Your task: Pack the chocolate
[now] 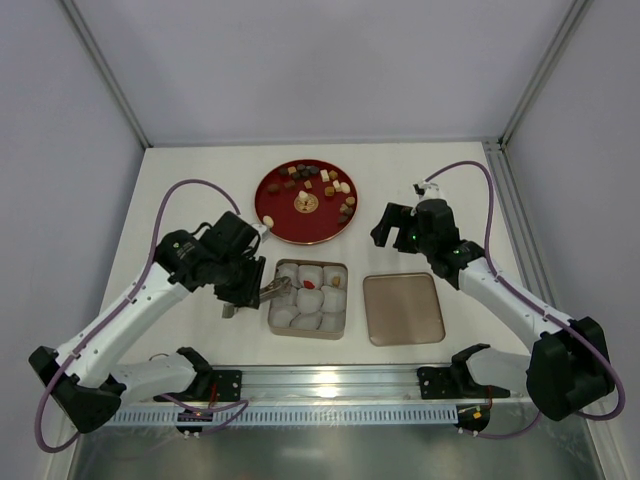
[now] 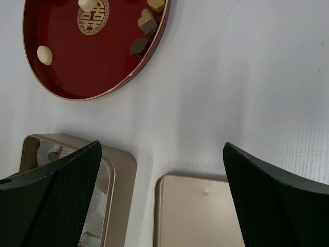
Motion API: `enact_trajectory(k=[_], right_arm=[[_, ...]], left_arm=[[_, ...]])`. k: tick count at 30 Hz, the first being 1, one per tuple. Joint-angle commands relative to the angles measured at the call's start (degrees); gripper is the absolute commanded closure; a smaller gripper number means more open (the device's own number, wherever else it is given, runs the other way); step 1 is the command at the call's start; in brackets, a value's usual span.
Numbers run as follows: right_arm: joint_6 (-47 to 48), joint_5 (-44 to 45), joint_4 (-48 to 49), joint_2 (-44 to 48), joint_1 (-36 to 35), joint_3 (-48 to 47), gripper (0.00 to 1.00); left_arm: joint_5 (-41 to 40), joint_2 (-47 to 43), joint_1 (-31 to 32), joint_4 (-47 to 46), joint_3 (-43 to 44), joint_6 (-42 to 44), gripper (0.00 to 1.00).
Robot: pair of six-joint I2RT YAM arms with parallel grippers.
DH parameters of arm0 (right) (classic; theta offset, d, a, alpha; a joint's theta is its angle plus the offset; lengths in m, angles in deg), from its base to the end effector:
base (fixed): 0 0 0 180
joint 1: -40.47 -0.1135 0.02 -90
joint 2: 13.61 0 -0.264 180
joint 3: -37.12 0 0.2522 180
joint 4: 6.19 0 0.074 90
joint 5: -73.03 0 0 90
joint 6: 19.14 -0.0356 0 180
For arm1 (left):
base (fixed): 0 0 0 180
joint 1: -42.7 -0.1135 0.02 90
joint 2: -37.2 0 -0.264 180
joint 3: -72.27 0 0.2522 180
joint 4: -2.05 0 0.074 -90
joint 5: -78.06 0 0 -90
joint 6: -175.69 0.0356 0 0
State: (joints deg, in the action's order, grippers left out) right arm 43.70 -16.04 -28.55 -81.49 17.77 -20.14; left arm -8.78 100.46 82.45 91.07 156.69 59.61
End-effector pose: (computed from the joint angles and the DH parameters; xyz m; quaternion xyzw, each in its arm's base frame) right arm 0.2405 0.1000 0.2519 0.0381 0.8779 0.1947 0.4358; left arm 0.1354 -0.1151 0.3388 0.1220 0.9734 -0.1270 0.1464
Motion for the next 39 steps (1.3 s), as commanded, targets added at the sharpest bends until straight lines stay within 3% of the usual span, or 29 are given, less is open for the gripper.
enact_trajectory(k=[1, 39], right_arm=[[-0.35, 0.83, 2.62, -0.15, 0.11, -1.76, 0.0], [-0.09, 0.48, 2.62, -0.24, 0.11, -2.11, 0.0]], left_arm=[[0.36, -0.95, 0.77, -2.22, -0.69, -1.51, 0.67], [-2.02, 0.98, 1.91, -1.79, 0.89, -1.86, 0.62]])
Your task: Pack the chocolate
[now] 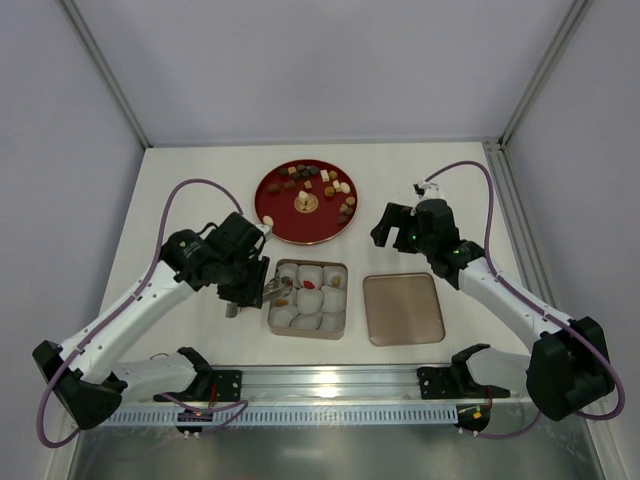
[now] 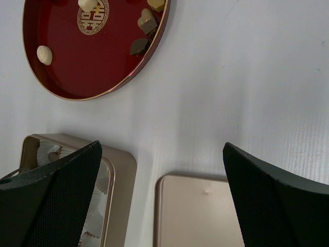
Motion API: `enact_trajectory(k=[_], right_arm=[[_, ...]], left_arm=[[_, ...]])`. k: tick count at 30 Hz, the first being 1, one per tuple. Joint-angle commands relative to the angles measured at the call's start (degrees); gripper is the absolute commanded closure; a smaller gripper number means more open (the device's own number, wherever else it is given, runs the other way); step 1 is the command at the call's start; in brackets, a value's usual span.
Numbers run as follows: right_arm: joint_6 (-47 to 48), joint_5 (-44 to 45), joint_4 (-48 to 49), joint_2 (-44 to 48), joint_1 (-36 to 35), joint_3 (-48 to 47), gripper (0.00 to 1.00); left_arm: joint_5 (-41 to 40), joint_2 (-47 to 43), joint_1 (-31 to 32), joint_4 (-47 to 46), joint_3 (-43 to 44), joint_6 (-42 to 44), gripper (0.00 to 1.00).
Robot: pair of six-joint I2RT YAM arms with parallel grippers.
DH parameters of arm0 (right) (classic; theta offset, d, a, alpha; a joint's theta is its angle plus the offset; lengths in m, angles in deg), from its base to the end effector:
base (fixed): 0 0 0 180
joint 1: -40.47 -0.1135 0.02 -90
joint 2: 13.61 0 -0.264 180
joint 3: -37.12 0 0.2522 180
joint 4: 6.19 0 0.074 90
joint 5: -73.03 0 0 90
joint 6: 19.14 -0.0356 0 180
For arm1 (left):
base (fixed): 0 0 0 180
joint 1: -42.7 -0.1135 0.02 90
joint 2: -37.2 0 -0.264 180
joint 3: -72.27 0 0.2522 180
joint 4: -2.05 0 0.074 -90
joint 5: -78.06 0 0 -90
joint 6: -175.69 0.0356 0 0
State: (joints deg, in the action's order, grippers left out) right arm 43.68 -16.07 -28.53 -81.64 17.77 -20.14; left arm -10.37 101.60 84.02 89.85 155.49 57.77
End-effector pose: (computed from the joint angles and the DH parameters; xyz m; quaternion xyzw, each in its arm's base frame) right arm 0.2408 0.1001 0.2513 0.0381 0.8784 0.1946 0.4348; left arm 0.1375 -0.1222 0.3306 0.1172 0.9761 -0.1147 0.1424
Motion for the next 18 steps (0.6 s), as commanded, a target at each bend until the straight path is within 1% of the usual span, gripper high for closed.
enact_trajectory(k=[1, 4, 9, 13, 15, 16, 18], right_arm=[[-0.07, 0.5, 2.6, -0.09, 0.11, -2.11, 0.0], [-0.07, 0.41, 2.6, -0.08, 0.11, -2.28, 0.0], [0.2, 0.24, 2.43, -0.26, 0.11, -2.64, 0.0], [0.55, 0.32, 2.43, -0.17, 0.11, -2.64, 0.0], [0.64, 0.24, 2.43, -0.26, 0.11, -2.72, 0.0], [0.81, 0.24, 2.34, -0.35, 0.11, -2.81, 0.0], [0.99, 0.06, 2.08, -0.44, 0.11, -2.9, 0.0]], left_arm=[[-0.42, -0.24, 0.43, -0.48, 2.44, -0.03, 0.62], [-0.16, 0.11, 0.34, -0.13, 5.07, -0.03, 0.62], [-1.12, 1.69, 0.34, 0.67, 11.84, -0.38, 0.62], [-5.86, 5.02, 0.16, 1.19, 18.24, 0.23, 0.62], [-7.09, 8.54, -0.1, 1.11, 20.97, 0.94, 0.62], [-7.8, 10.03, -0.53, 0.93, 23.77, 1.98, 0.62], [-8.68, 14.59, -2.29, 0.23, 26.86, 2.96, 0.61]])
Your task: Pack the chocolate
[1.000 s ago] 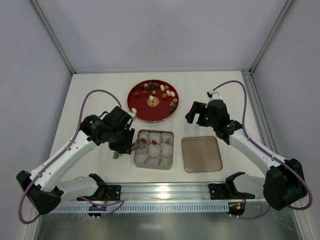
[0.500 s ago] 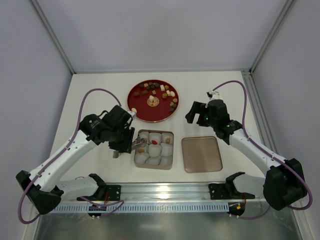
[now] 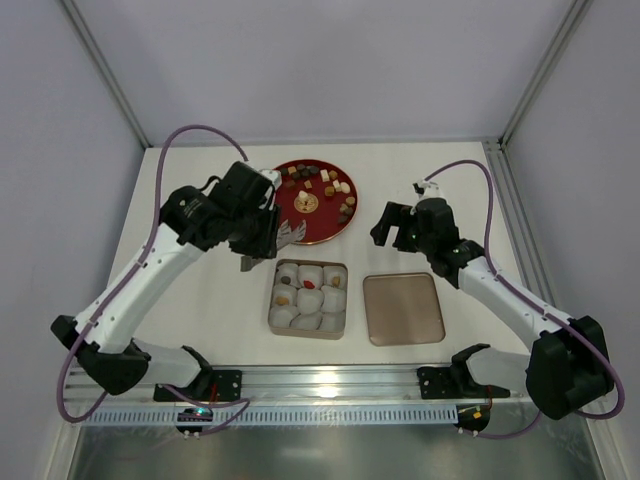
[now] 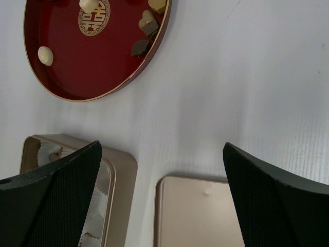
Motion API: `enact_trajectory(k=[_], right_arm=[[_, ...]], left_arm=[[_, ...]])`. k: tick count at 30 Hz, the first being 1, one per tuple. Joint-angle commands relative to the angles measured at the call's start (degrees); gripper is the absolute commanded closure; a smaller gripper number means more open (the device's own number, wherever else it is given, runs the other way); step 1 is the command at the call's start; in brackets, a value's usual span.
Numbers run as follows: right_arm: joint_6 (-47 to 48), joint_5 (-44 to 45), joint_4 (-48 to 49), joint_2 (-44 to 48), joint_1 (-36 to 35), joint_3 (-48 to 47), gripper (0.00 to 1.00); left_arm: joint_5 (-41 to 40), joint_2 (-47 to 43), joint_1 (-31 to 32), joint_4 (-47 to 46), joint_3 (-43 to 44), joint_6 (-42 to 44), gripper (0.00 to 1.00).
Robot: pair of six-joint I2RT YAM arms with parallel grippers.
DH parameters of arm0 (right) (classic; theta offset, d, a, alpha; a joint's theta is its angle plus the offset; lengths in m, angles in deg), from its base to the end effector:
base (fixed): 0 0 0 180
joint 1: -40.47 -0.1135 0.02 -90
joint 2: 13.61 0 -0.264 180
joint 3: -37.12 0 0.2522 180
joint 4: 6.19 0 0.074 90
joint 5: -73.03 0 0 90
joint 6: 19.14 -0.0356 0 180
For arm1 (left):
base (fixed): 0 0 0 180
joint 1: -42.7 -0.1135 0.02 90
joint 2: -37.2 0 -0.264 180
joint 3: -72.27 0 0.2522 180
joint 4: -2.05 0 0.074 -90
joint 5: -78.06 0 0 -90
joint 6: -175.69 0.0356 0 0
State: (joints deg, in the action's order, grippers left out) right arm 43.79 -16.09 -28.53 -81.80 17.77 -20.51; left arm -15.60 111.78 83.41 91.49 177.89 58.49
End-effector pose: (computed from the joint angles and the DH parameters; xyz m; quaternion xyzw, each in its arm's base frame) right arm 0.2418 0.1006 0.2529 0.0372 0.8776 0.1950 0.4364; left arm 0.1707 -0.1439 0.4048 0.1045 0.9561 -0.1265 0.2429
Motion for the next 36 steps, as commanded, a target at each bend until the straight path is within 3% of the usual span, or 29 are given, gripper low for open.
enact_trajectory(k=[1, 10, 17, 36], right_arm=[[0.88, -0.09, 2.16, -0.28, 0.11, -2.53, 0.0], [1.67, -0.18, 0.76, 0.77, 0.11, -3.14, 0.0], [2.02, -0.18, -0.03, 2.0, 0.11, -2.97, 0.0], [2.72, -0.09, -0.65, 3.14, 0.2, -2.53, 0.0]], left_arm=[[-3.46, 6.08, -2.47, -1.67, 7.52, 3.2, 0.6], [-3.54, 27.33, -8.1, -6.51, 23.34, 6.9, 0.59], [-3.63, 39.04, -11.09, -6.77, 32.68, 7.95, 0.6], [-2.93, 50.21, -12.67, -8.79, 37.78, 8.22, 0.6]])
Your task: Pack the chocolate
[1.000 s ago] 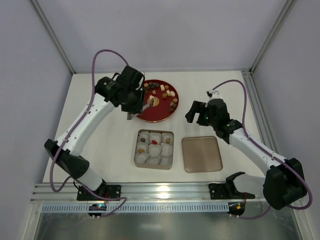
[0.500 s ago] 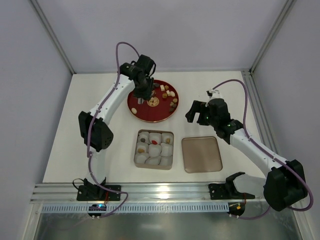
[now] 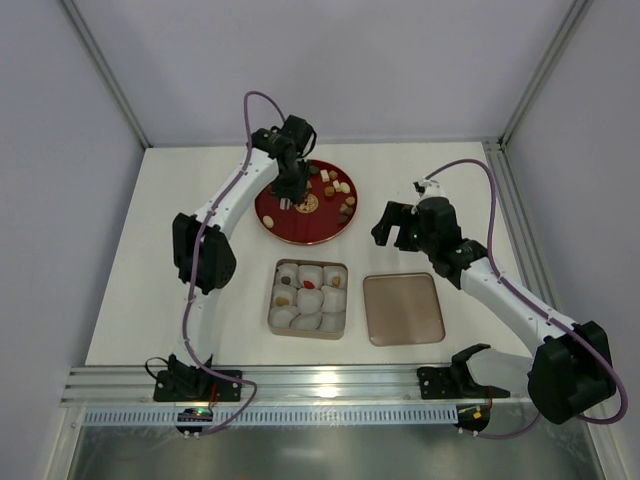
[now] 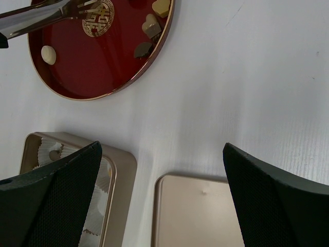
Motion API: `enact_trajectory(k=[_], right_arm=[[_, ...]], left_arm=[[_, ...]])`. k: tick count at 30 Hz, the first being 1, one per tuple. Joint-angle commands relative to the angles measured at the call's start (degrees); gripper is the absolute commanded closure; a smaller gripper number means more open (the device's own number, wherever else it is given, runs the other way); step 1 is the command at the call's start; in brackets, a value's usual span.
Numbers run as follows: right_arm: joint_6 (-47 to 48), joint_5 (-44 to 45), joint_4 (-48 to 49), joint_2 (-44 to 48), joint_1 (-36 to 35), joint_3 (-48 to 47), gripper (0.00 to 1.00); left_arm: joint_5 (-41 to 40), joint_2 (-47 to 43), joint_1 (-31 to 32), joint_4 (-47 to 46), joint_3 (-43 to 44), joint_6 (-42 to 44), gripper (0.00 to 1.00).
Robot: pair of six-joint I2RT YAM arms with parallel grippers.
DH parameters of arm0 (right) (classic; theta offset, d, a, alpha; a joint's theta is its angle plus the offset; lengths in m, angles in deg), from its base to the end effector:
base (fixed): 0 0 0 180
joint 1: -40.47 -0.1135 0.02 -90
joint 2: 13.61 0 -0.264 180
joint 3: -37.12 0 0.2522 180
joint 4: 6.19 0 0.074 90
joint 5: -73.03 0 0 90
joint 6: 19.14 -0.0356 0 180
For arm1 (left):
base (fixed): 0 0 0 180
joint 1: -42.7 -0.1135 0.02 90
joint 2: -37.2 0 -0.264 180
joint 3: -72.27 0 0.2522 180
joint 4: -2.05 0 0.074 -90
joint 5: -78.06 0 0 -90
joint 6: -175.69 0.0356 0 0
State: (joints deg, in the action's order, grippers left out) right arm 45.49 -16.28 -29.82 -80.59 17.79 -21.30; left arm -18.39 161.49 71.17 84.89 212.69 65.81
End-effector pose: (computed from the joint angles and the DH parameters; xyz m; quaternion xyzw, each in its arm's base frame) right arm 0.2390 0.0994 0.2606 0.0235 0.8751 0.1920 0.4436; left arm 0.4012 -0.2130 0.3012 0.0619 0.9760 -0.0323 0.2064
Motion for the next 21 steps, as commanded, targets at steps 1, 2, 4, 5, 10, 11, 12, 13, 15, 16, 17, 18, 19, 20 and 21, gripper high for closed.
enact_trajectory(k=[1, 2, 4, 5, 10, 11, 12, 13, 15, 16, 17, 18, 19, 20, 21], right_arm=[[1.11, 0.28, 0.38, 1.94, 0.18, -1.74, 0.0], [1.19, 0.19, 0.38, 1.94, 0.18, -1.74, 0.0], [1.28, 0.37, 0.2, 2.12, 0.18, -1.83, 0.0], [1.28, 0.45, 0.29, 2.12, 0.18, -1.83, 0.0], [1.28, 0.1, 0.29, 1.94, 0.35, -1.74, 0.0], [1.28, 0.28, 0.2, 2.03, 0.27, -1.74, 0.0], [1.28, 0.19, 0.29, 2.03, 0.26, -1.83, 0.0], [1.37, 0.19, 0.29, 2.03, 0.26, -1.83, 0.0], [1.37, 0.28, 0.29, 1.94, 0.26, -2.0, 0.0], [1.28, 0.19, 0.29, 2.03, 0.26, -2.01, 0.0], [1.28, 0.1, 0.38, 1.94, 0.26, -2.09, 0.0], [1.28, 0.02, 0.2, 1.77, 0.26, -2.09, 0.0], [1.2, 0.01, 0.29, 1.77, 0.35, -2.01, 0.0], [1.37, 0.01, 0.2, 1.77, 0.27, -2.09, 0.0], [1.28, 0.1, 0.29, 1.77, 0.26, -2.18, 0.0]], left_arm=[[-0.22, 0.86, -0.34, -2.11, 2.9, 0.81, 0.6], [-0.13, 0.95, -0.43, -2.28, 2.81, 0.81, 0.6], [-0.39, 1.22, -0.34, -2.19, 2.64, 0.81, 0.6], [-0.4, 1.39, -0.43, -2.28, 2.64, 0.89, 0.6], [0.04, 2.01, -0.43, -2.28, 2.46, 1.07, 0.61], [0.13, 1.84, -0.43, -2.28, 2.2, 1.07, 0.61], [0.22, 1.75, -0.34, -2.28, 1.76, 0.98, 0.62], [0.39, 1.57, -0.43, -2.28, 1.58, 0.81, 0.62], [0.39, 0.87, -0.34, -2.63, 0.62, 0.81, 0.62], [0.39, 0.69, -0.43, -2.72, 0.44, 0.81, 0.62], [0.48, 0.6, -0.43, -2.72, 0.18, 0.89, 0.62], [0.31, 0.6, -0.43, -2.63, 0.26, 0.89, 0.62], [0.31, 0.6, -0.43, -2.63, 0.26, 0.98, 0.63], [0.22, 0.52, -0.43, -2.63, 0.35, 0.98, 0.64], [0.31, 0.69, -0.43, -2.63, 0.35, 0.98, 0.65]])
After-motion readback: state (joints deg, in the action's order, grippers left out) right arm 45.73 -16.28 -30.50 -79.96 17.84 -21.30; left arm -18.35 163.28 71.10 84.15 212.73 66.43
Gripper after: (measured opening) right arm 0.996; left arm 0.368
